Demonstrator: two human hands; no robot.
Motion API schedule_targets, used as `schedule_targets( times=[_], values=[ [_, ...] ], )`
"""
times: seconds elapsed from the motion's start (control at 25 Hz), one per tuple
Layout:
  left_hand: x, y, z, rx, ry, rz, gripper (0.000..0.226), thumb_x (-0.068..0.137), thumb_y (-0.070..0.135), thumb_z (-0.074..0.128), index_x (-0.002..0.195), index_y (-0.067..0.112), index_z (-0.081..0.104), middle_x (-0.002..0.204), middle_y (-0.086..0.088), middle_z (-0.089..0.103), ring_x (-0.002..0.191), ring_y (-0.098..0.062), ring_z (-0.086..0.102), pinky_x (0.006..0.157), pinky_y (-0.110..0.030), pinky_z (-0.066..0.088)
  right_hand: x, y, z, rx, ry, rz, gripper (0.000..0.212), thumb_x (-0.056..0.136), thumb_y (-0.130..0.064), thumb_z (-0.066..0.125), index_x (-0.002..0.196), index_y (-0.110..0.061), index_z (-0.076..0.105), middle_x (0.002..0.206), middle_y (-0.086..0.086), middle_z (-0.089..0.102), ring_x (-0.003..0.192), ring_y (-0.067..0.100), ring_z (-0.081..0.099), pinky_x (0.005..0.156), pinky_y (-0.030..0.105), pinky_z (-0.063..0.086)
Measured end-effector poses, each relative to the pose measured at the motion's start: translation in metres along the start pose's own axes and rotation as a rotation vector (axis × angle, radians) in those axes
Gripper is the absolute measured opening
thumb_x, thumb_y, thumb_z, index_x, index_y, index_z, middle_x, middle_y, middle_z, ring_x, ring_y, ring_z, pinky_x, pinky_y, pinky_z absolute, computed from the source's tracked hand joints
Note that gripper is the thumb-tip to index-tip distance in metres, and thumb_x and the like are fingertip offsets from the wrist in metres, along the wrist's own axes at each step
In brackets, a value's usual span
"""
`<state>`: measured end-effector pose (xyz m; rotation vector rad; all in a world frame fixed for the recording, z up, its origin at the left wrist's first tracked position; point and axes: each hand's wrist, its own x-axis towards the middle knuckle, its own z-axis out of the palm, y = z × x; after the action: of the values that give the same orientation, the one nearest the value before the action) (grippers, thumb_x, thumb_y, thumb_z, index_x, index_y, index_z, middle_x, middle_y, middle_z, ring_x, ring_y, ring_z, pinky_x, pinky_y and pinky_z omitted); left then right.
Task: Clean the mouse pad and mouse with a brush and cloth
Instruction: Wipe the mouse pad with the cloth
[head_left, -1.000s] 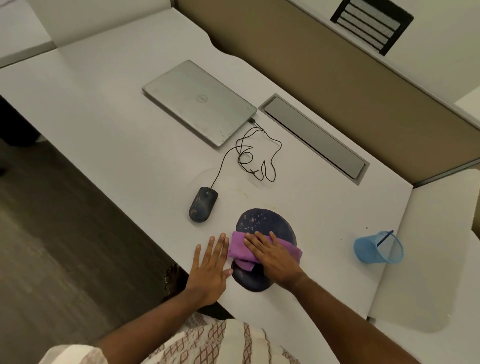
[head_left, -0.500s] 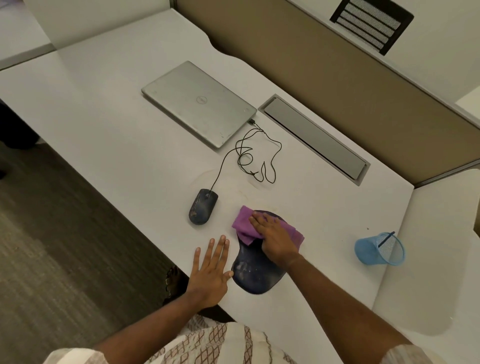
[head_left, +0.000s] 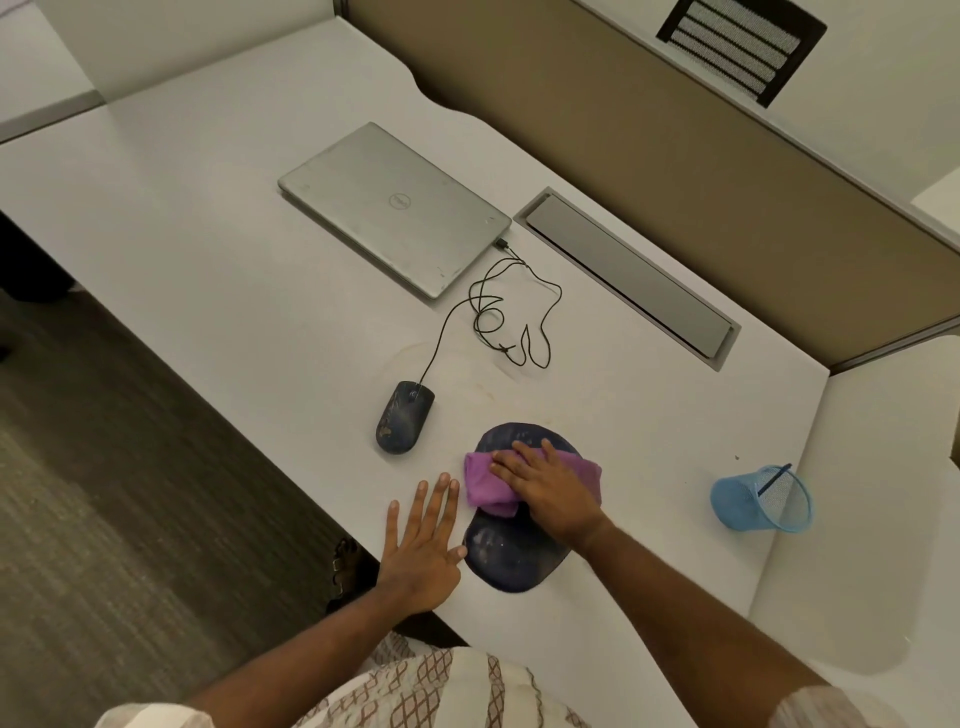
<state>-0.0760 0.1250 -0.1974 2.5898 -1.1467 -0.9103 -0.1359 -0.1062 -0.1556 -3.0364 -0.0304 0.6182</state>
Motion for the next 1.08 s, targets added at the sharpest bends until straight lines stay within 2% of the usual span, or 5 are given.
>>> schedule_targets(
  times=[0.32,0.56,0.76,0.96,1.08],
  values=[
    [-0.001,0.001,-0.001,0.022,-0.005,-0.008,0.084,0.102,0.048,0.028,0.143,0.028,-0.043,0.149,0.006,-0.051,0.135,-0.017,-0.049,0.109,-0.05,-0.033,0.033,-0.004,-0.026,0.398,0.066,0.362,0.071,0.089,0.002,0.045,0.153,-0.025,0.031,0.161,-0.005,0.023,0.149,0.021,0.016,0.124,0.039,0.007],
    [0.0,0.0,-0.001,-0.013,-0.042,0.006,0.085,0.1,0.043,0.031,0.145,0.023,-0.039,0.151,0.001,-0.048,0.136,-0.018,-0.049,0.114,-0.055,-0.024,-0.041,-0.05,0.032,0.477,0.043,0.105,0.07,0.089,-0.003,0.055,0.149,-0.035,0.035,0.157,-0.011,0.032,0.148,0.014,0.023,0.119,0.025,0.0],
    [0.0,0.001,-0.004,-0.006,-0.051,-0.002,0.084,0.102,0.047,0.027,0.141,0.026,-0.044,0.147,0.004,-0.053,0.136,-0.019,-0.048,0.112,-0.054,-0.028,-0.016,-0.014,0.01,0.11,0.041,-0.054,0.071,0.09,-0.019,0.067,0.152,-0.025,0.031,0.158,-0.001,0.031,0.147,0.024,0.025,0.121,0.04,0.012],
    [-0.001,0.002,-0.005,0.002,-0.035,-0.008,0.085,0.102,0.048,0.03,0.142,0.031,-0.044,0.148,0.009,-0.052,0.136,-0.016,-0.048,0.102,-0.046,-0.04,0.014,0.016,-0.021,0.13,0.014,0.287,0.069,0.096,-0.007,0.047,0.156,-0.026,0.018,0.163,-0.001,0.017,0.15,0.026,0.015,0.123,0.042,0.011],
    [-0.002,0.003,-0.007,0.011,-0.039,-0.013,0.083,0.103,0.049,0.028,0.141,0.031,-0.044,0.147,0.009,-0.053,0.134,-0.016,-0.05,0.101,-0.046,-0.041,0.025,0.012,-0.029,0.414,0.085,0.507,0.063,0.098,-0.005,0.042,0.154,-0.027,0.025,0.161,-0.004,0.024,0.148,0.024,0.021,0.122,0.036,0.016]
  ],
)
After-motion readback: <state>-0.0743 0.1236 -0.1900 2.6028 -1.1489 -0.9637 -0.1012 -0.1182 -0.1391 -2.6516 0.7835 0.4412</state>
